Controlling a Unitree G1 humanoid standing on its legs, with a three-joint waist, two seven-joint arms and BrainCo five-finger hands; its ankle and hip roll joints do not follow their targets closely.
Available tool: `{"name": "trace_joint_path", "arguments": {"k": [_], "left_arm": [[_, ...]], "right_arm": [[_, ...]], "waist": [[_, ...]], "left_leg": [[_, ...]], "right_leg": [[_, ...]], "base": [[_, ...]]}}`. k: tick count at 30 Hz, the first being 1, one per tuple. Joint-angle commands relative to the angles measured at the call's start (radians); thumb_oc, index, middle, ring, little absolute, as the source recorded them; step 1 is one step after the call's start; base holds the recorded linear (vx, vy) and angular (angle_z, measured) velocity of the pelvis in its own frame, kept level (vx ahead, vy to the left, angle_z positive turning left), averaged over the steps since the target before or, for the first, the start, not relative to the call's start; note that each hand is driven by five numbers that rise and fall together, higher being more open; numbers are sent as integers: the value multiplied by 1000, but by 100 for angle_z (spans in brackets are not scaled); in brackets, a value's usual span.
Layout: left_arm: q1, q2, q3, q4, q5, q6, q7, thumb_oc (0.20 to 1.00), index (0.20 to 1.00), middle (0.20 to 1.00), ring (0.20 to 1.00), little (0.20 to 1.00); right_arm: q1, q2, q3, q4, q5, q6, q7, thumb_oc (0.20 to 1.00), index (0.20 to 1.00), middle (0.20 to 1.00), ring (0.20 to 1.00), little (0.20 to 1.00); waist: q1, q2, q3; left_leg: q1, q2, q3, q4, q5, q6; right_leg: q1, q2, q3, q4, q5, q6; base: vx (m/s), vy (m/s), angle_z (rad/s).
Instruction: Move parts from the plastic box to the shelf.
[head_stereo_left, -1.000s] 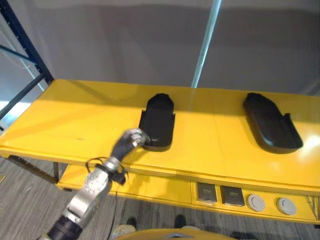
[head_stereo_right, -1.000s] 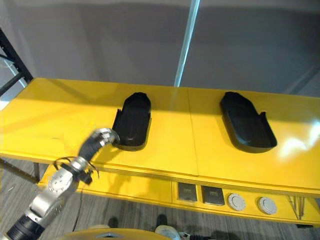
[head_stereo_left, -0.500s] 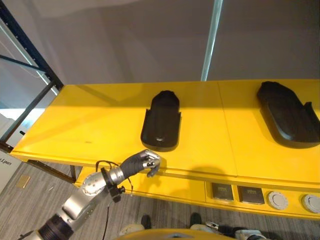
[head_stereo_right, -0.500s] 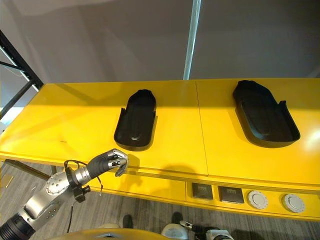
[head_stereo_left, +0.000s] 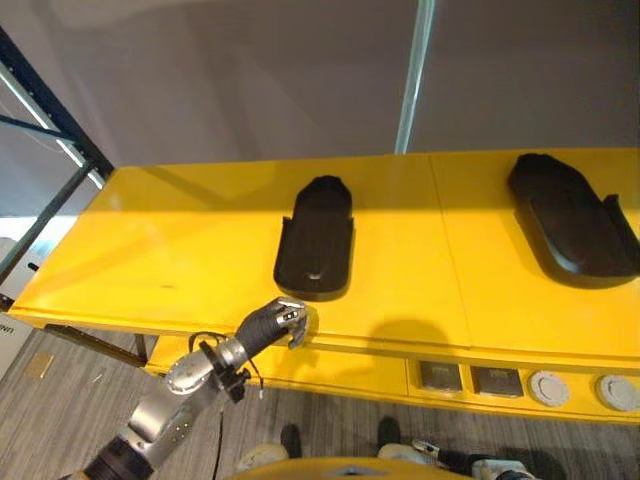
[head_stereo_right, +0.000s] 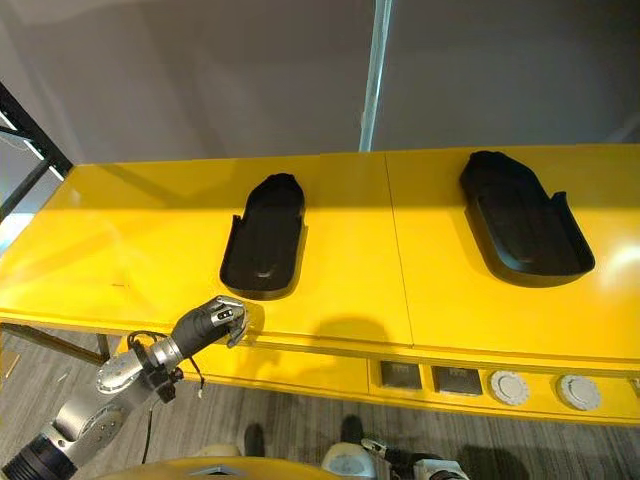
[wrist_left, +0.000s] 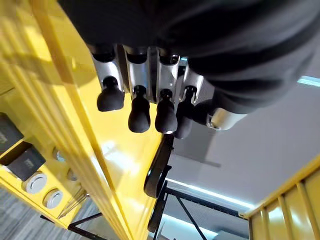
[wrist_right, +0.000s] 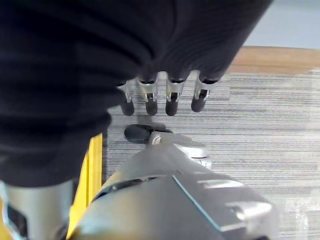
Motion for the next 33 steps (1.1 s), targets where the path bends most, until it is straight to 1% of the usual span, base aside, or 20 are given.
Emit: {"name": "trace_joint_path", "arguments": {"k": [1,2,4,11,15,18,19,21,26,29,31,32,33], "left_arm": [[-77,-18,-1,-9,-43,-37,35,200,200,200,200,200],[-92,-29,-9,0,-35,-42,51,200,200,200,200,200],[-95,-35,-11,4,-33,-38,60,200,200,200,200,200],[-167,-72,-21,30,-61,-103,142,200,200,200,200,200],[-188,-96,-15,40,-68,-122,183,200,200,200,200,200],[-196,-108,-16,47,-61,-129,219,200,200,200,200,200],[-204,-121,-15,59,-51,-135,246,200,200,200,200,200],[-207,-128,-16,65,-48,-139,260,200,200,200,200,200],[-206,-132,-11,67,-24,-157,260,200,200,200,200,200],[-197,-124,-3,56,3,-167,247,200,200,200,200,200],[-188,-112,1,43,44,-188,254,200,200,200,200,200],[-176,-100,8,32,81,-214,253,200,200,200,200,200],[-172,-96,9,28,95,-225,254,366,366,366,366,366]], "right_arm": [[-33,-9,28,38,22,8,0,1000,1000,1000,1000,1000],[-37,-15,27,29,19,8,-6,1000,1000,1000,1000,1000],[-37,-16,26,26,17,12,-6,1000,1000,1000,1000,1000],[-53,-26,37,3,49,-10,-19,1000,1000,1000,1000,1000],[-56,-27,36,-3,36,-19,-18,1000,1000,1000,1000,1000],[-55,-24,41,-7,33,-18,-19,1000,1000,1000,1000,1000],[-52,-20,45,-11,29,-17,-20,1000,1000,1000,1000,1000],[-52,-17,48,-10,29,-16,-22,1000,1000,1000,1000,1000],[-46,-13,45,-9,25,-24,-25,1000,1000,1000,1000,1000],[-37,-8,41,-7,20,-24,-28,1000,1000,1000,1000,1000],[-30,-5,36,-1,15,-25,-26,1000,1000,1000,1000,1000],[-23,-2,35,1,17,-26,-27,1000,1000,1000,1000,1000],[-22,-1,34,3,17,-26,-26,1000,1000,1000,1000,1000]], "waist": [[-17,-23,72],[-26,-18,89],[-30,-16,96],[-58,-3,159],[-68,-3,176],[-72,-5,179],[-76,-9,181],[-77,-11,179],[-77,-17,175],[-73,-20,160],[-68,-23,147],[-61,-26,134],[-59,-27,129]], "left_leg": [[-8,5,50,2,-107,-2],[-20,3,49,2,-105,-3],[-24,2,49,2,-103,-4],[-73,-7,45,2,-94,-1],[-83,-8,45,2,-91,-1],[-83,-9,44,2,-91,-1],[-82,-8,45,2,-92,-1],[-81,-8,46,2,-92,-1],[-74,-6,46,2,-93,-3],[-62,-5,47,2,-95,-4],[-55,-5,46,2,-98,-4],[-48,-4,47,2,-99,-5],[-45,-3,47,2,-100,-5]], "right_leg": [[67,-31,0,3,-158,18],[51,-30,9,3,-155,19],[46,-30,14,3,-154,19],[-11,-27,44,3,-142,15],[-26,-26,54,3,-136,14],[-28,-25,57,3,-134,12],[-29,-24,60,3,-133,12],[-29,-24,61,3,-133,11],[-21,-22,61,3,-134,10],[-7,-21,58,3,-139,11],[4,-21,54,3,-142,12],[14,-21,49,3,-145,14],[18,-21,47,3,-146,14]], "base": [[-4,1,-3],[-3,0,-5],[12,-4,-8],[-44,-5,-8],[-11,-8,-7],[16,-15,-5],[20,-16,-6],[26,-14,-5],[4,-7,-4],[0,0,0],[0,0,0],[0,0,0],[0,0,0]]}}
